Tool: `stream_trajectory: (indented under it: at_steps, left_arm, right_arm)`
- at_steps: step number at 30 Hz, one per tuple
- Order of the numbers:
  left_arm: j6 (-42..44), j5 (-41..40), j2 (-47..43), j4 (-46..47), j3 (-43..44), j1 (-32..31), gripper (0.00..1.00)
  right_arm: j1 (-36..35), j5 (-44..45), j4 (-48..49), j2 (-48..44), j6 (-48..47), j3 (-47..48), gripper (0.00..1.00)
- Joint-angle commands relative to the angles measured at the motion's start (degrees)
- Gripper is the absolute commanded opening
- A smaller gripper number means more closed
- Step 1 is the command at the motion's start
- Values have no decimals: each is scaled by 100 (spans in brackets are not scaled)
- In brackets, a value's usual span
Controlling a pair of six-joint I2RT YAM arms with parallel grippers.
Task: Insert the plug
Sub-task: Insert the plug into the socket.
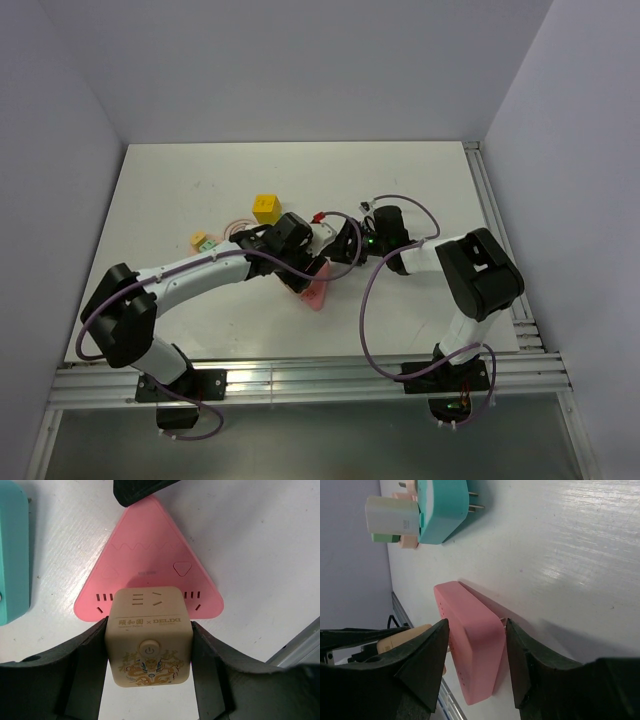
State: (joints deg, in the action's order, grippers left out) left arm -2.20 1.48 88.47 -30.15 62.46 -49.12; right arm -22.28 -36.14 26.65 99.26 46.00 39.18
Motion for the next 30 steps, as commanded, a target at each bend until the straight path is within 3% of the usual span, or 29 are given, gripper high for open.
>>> stream_trajectory:
  at_steps: [1, 18, 30]
  left_arm:
    - [-123, 99, -75, 290, -199, 69, 0]
    - [-272, 239, 277, 563, -453, 140, 0]
    - [-1264, -121, -646, 1441, -1595, 122, 0]
  right_arm:
    - [5, -147, 305, 58, -12, -16, 56]
    - [-162, -51, 103, 67, -170, 90, 54]
    - [-162, -42, 173, 120, -126, 90, 54]
